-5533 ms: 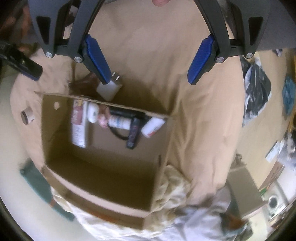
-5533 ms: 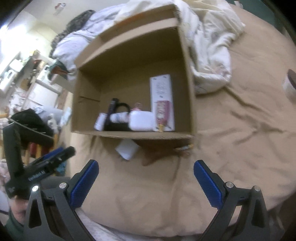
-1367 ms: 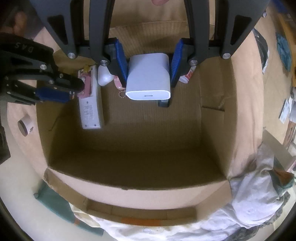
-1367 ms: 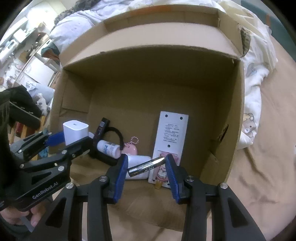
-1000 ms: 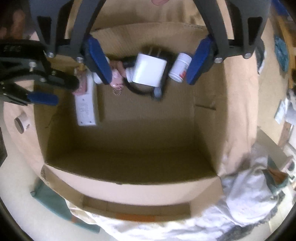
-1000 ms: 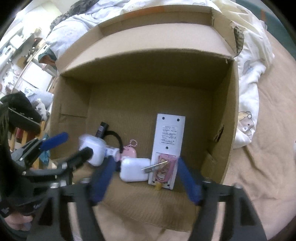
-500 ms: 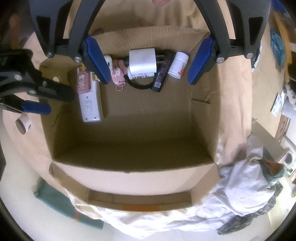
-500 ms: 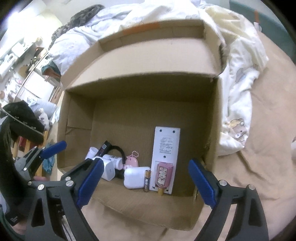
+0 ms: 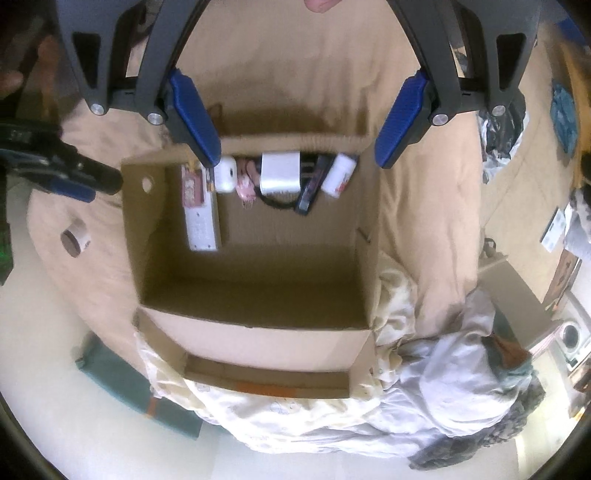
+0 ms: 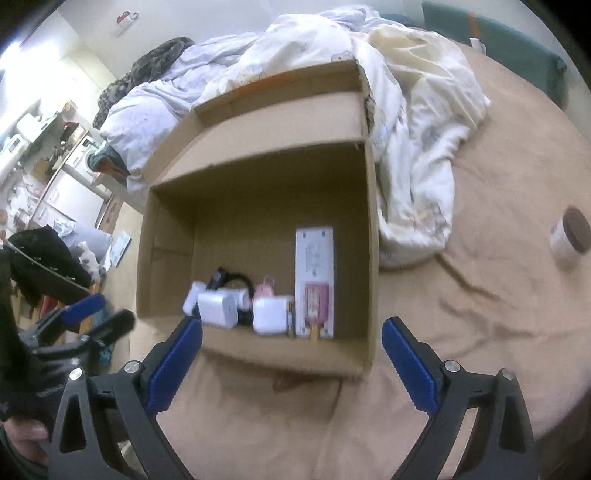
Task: Organize rigid objects
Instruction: 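Lower the right gripper to the pink translucent comb and grasp it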
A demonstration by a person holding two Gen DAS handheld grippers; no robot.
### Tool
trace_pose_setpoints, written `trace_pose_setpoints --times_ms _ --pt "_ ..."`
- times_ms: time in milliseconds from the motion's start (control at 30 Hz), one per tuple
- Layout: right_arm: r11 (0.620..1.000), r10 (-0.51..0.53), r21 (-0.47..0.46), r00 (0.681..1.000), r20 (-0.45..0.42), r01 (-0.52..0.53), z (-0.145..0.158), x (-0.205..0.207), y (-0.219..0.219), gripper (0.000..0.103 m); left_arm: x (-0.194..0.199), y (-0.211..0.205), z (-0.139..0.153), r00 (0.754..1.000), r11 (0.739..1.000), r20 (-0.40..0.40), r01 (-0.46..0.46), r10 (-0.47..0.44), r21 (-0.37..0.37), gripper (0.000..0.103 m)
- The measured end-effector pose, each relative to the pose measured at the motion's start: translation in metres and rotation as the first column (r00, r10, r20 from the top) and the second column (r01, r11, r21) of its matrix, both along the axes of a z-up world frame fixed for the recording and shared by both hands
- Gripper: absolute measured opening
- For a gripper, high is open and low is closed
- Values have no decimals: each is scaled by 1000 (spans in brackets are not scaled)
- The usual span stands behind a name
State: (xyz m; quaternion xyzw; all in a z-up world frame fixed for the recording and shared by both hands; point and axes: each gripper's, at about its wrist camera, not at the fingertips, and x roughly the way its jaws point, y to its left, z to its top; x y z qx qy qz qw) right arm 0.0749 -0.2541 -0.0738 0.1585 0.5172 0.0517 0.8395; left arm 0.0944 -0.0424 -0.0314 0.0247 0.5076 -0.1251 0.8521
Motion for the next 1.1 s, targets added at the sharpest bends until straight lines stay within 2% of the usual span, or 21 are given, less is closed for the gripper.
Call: trace_pose_setpoints --times_ms 200,333,433,533,633,700,833,933,1033,1100 --pt "1000 -21 2 999 -29 21 -10 -27 2 103 -29 26 -2 999 998 -6 -52 51 -35 84" --pt "993 -107 -48 993 -57 105 -26 -28 -11 103 -28 36 -9 994 995 23 -103 103 4 84" --pt "994 -106 -36 986 -129 102 -44 -21 -14 103 -22 45 -17 989 989 -32 -142 141 -35 84" --pt "999 -39 -30 977 -212 33 -69 -12 -1 103 -19 43 -22 988 987 -74 -143 138 -69 84" --pt "993 10 -107 965 -262 -39 -90 1 20 103 -20 38 -21 989 989 -66 -137 134 -50 84" --pt "989 7 -141 965 -263 -46 -99 9 29 103 -20 37 -21 989 990 -69 -133 130 -52 84" --pt "990 -29 -141 950 -309 -16 -131 24 39 103 -21 37 -21 989 990 -85 -127 122 -57 84" --pt "977 -26 -209 941 -338 -48 -148 30 54 103 -20 39 -21 988 989 -95 -128 122 -69 84" --pt "942 -27 -324 946 -323 -84 -156 32 72 103 -18 39 -20 987 988 -103 -132 124 -75 84" --pt "937 -25 -341 959 -281 -75 -156 29 75 103 -16 38 -20 986 988 -109 -132 123 -79 84"
